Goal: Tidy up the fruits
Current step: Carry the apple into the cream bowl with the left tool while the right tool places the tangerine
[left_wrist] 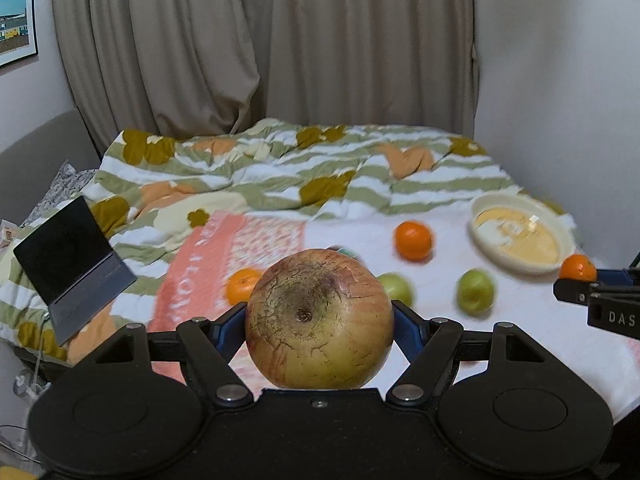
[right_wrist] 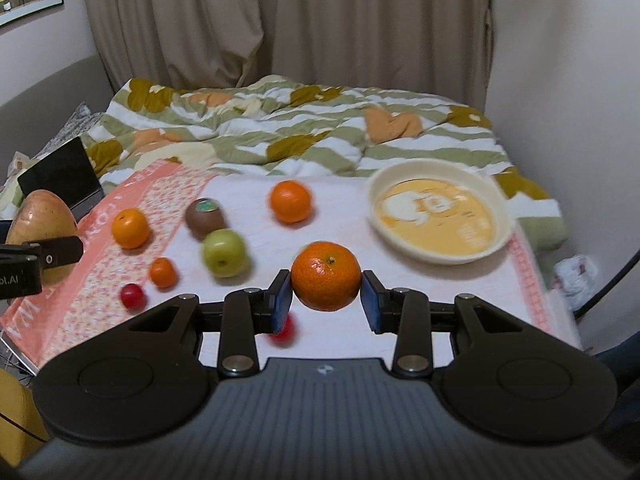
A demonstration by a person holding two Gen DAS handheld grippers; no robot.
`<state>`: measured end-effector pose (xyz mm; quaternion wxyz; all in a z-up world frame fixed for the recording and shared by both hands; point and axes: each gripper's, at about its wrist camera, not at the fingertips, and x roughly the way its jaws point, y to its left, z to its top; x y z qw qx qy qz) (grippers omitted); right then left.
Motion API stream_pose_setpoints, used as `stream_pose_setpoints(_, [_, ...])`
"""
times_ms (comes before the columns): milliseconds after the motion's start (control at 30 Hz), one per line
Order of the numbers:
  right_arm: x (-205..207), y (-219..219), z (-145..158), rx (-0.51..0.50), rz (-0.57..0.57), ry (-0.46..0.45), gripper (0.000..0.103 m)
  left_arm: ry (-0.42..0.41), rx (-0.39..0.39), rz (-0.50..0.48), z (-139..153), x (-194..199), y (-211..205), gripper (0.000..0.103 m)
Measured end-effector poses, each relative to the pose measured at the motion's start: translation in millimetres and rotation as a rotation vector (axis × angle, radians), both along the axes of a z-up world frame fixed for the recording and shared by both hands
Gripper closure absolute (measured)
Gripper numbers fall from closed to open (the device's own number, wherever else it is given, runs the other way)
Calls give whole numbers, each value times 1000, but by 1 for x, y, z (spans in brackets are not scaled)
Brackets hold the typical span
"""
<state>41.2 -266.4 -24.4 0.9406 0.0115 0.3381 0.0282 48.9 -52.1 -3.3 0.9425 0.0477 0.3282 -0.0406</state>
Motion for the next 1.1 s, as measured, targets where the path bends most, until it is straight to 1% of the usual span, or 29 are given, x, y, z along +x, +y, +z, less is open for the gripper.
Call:
stream_pose_setpoints(133, [0,-47,11,-7,-8,-6,51,-32,-29,-6,9,1,-41,25])
stream_pose_setpoints(267, [7,-85,20,-33,-15,-11,51,-54,-36,-41,18,16,-80,25])
stream_pose_setpoints(433, [26,-121,26,-38,-36,-20,51,-67,-37,-114,21,47,-123,25])
stream_pose_setpoints(567, [49,-141,24,-36,-62,-28,51,-60,-43,-178,17,82,-152,25])
stream_pose_setpoints(667, [70,-158,22,-17,-86,-42,51,-48,-46,-232,11,111,-173,25])
stream_pose_setpoints(800, [100,-177,19,-5,-112,-50,51,-26,-22,-294,-3,145,-199,25])
stream_pose_setpoints(933, [131,-191,10,-8,-125,-40,51,-1,15,-346,-20,179,-220,25])
stream_pose_setpoints(1100, [161,-203,-9,-1,-142,-4,51,35,65,-412,-50,218,-243,25])
